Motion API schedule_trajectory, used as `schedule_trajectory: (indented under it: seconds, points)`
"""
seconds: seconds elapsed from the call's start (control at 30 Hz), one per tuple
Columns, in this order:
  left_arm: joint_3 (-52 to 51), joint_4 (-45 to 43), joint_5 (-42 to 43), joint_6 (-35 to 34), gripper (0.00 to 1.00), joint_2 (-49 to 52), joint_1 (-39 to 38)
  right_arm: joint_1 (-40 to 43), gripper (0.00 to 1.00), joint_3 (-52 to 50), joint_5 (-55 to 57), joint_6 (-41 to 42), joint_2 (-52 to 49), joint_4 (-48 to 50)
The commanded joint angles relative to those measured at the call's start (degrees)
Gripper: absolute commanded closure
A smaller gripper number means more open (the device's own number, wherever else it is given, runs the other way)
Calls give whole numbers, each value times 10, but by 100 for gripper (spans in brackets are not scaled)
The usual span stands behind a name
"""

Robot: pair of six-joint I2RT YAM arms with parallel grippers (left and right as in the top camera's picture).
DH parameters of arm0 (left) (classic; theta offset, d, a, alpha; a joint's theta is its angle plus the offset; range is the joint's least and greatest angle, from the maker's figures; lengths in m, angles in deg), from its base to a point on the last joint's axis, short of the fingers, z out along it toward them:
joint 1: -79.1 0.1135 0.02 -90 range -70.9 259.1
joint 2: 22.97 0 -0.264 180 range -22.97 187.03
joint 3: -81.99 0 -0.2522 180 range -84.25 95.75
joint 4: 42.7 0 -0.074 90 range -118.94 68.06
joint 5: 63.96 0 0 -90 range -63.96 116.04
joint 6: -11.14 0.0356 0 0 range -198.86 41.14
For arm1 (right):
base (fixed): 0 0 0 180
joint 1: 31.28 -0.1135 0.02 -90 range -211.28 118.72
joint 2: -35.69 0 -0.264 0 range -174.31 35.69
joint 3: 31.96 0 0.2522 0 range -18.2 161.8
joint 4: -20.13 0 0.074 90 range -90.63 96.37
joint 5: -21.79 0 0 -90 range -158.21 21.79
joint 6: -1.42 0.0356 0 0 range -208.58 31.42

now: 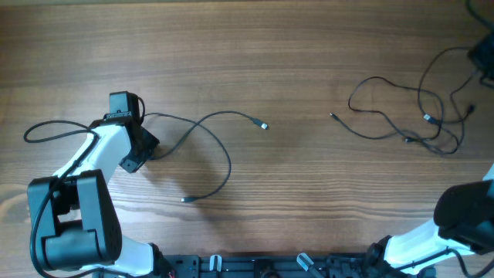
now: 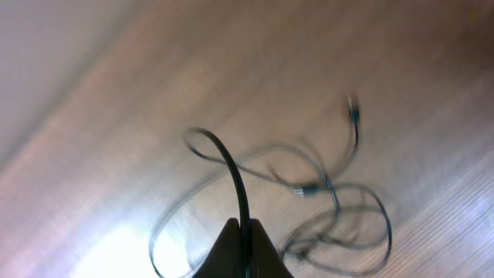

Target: Untangle cables

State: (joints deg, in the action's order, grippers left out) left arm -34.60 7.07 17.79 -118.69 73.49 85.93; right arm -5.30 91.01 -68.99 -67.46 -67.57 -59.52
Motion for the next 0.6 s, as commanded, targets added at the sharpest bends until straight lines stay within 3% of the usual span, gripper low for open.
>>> schedule_trajectory:
  seconds: [0.0,0.03,0.07,0.1,0.23,0.4,0.57]
  points:
    - [-20,6,29,-10,96,8,-2,-1,84,-22,-18,0,-8,-10]
    - [-20,6,29,-10,96,8,-2,-1,69,-29,-36,0,-8,-10]
    - [-20,6,30,-10,96,8,-2,-1,38,-38,-59,1,-8,-9]
    - [-20,6,33,-10,96,8,-2,-1,25,-38,-71,1,-8,-9]
    - [-20,1,43,-10,96,8,-2,-5,21,-39,-123,0,-8,-10]
    - [-20,-59,162,-7,96,8,-22,-38,19,-39,-129,-1,-8,-16]
    - [-20,-185,351,158,96,8,-148,-103,11,-39,-128,-17,-8,-23]
